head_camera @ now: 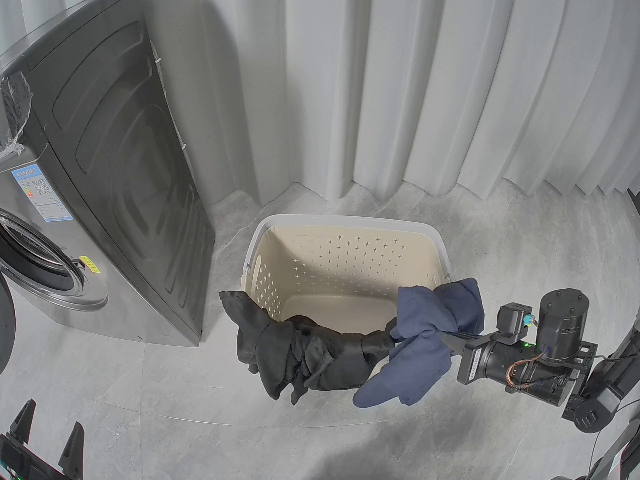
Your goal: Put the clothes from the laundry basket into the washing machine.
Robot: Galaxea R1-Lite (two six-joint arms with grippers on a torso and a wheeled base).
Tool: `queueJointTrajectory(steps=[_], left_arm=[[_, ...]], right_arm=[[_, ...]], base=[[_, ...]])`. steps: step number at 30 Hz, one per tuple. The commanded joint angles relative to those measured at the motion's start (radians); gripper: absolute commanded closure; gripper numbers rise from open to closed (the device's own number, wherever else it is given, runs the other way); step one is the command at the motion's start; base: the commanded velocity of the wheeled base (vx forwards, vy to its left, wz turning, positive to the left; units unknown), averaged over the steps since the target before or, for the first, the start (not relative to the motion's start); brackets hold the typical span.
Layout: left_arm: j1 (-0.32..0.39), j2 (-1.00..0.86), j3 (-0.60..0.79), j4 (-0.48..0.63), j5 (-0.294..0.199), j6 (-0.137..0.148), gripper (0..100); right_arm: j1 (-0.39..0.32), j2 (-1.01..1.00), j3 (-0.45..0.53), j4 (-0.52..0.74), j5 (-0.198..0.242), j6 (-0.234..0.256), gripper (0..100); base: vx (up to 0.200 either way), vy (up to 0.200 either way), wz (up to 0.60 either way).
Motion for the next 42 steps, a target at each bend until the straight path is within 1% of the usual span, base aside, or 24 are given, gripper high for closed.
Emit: queueJointTrajectory(steps=[1,3,7,10,11,12,13,15,20,23,24,28,30,34,42], left_arm=[[0.0,-0.01,0.015,0.0,0.001,0.0,0],[0.0,-0.01,0.015,0.0,0.001,0.0,0],[0.0,-0.01,0.015,0.0,0.001,0.0,0],[0.0,-0.01,0.015,0.0,0.001,0.0,0],[0.0,-0.01,0.015,0.0,0.001,0.0,0],[0.0,-0.01,0.015,0.0,0.001,0.0,0],[0.0,-0.01,0.015,0.0,0.001,0.0,0],[0.0,-0.01,0.015,0.0,0.001,0.0,0],[0.0,-0.01,0.015,0.0,0.001,0.0,0],[0.0,-0.01,0.015,0.0,0.001,0.0,0],[-0.001,-0.01,0.015,0.0,-0.001,0.0,0],[0.0,-0.01,0.015,0.0,-0.001,0.0,0],[0.0,-0.01,0.015,0.0,-0.001,0.0,0],[0.0,-0.01,0.015,0.0,-0.001,0.0,0],[0.0,-0.01,0.015,0.0,0.001,0.0,0]], right_arm=[[0.012,-0.11,-0.001,-0.003,-0.002,-0.007,100],[0.013,-0.169,-0.009,0.0,0.0,-0.012,100],[0.039,-0.264,-0.035,0.017,0.0,-0.029,100],[0.061,-0.322,-0.072,0.018,0.001,-0.077,100],[0.059,-0.327,-0.076,0.018,0.001,-0.081,100],[0.061,-0.34,-0.096,0.018,0.003,-0.103,100],[0.061,-0.342,-0.098,0.018,0.003,-0.104,100],[0.061,-0.359,-0.135,0.025,0.007,-0.116,100],[0.081,-0.417,-0.179,0.083,0.014,-0.124,100],[0.088,-0.455,-0.196,0.109,0.015,-0.164,100],[0.087,-0.465,-0.196,0.109,0.015,-0.169,100],[0.092,-0.468,-0.195,0.097,0.017,-0.17,100],[0.092,-0.469,-0.196,0.095,0.026,-0.172,100],[0.092,-0.477,-0.195,0.094,0.04,-0.172,100],[0.093,-0.48,-0.196,0.091,0.041,-0.172,100]], base=[[0.0,0.0,0.0],[0.0,0.0,0.0],[0.0,0.0,0.0],[0.0,0.0,0.0],[0.0,0.0,0.0],[0.0,0.0,0.0],[0.0,0.0,0.0],[0.0,0.0,0.0],[0.0,0.0,0.0],[0.0,0.0,0.0],[0.0,0.0,0.0],[0.0,0.0,0.0],[0.0,0.0,0.0],[-0.2,0.0,0.0],[-0.2,0.0,0.0]])
